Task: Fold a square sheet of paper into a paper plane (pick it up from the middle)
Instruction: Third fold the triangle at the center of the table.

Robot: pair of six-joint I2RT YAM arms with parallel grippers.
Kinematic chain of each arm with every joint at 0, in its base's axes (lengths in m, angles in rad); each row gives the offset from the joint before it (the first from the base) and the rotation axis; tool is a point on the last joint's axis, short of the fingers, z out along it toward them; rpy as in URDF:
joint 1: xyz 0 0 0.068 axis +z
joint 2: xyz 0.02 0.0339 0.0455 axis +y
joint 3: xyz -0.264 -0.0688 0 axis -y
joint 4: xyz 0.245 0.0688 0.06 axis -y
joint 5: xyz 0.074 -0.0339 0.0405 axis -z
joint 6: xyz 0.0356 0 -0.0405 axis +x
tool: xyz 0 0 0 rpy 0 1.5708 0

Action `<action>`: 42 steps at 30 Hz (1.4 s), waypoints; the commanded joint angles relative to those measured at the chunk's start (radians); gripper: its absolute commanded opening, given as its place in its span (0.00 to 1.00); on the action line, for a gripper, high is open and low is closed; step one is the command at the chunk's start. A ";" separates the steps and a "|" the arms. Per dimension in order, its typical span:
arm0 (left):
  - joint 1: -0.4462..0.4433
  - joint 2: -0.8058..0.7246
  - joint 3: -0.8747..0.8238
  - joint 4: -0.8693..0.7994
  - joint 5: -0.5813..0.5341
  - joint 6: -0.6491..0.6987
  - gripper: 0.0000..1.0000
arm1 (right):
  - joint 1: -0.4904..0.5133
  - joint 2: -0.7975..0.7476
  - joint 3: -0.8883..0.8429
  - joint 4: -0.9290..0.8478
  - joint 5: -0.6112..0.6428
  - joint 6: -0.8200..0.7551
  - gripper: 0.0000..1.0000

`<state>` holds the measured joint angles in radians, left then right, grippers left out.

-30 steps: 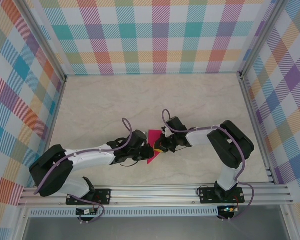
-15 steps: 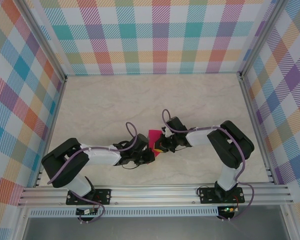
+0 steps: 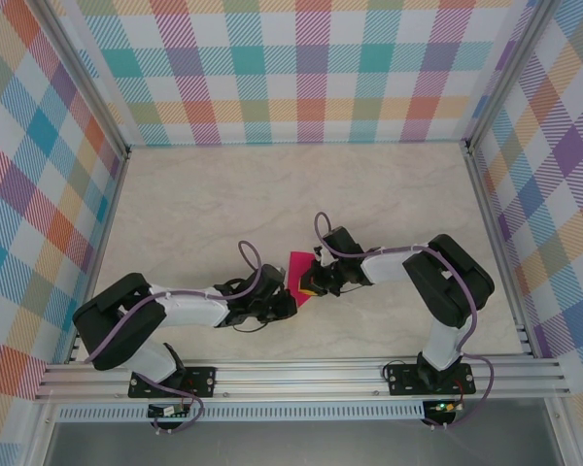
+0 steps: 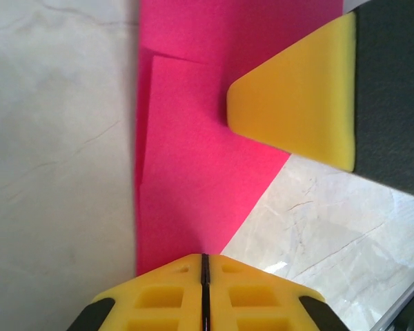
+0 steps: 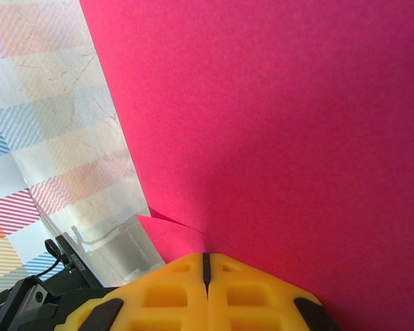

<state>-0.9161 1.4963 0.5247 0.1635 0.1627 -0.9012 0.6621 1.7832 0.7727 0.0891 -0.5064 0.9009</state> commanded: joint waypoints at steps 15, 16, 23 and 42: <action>-0.009 -0.205 -0.006 -0.105 -0.055 0.011 0.09 | 0.001 -0.007 -0.021 -0.091 0.085 -0.017 0.00; -0.009 -0.199 -0.005 -0.091 -0.055 0.012 0.09 | 0.001 -0.009 -0.019 -0.092 0.085 -0.017 0.00; -0.005 -0.085 0.012 0.025 -0.009 0.005 0.08 | 0.001 -0.010 -0.013 -0.094 0.078 -0.018 0.00; -0.005 -0.014 -0.112 -0.036 -0.042 -0.043 0.05 | -0.013 -0.053 0.035 -0.147 0.087 -0.047 0.00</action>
<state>-0.9157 1.4757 0.4744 0.2249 0.1215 -0.9291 0.6609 1.7576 0.7933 -0.0032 -0.4637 0.8753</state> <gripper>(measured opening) 0.054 0.043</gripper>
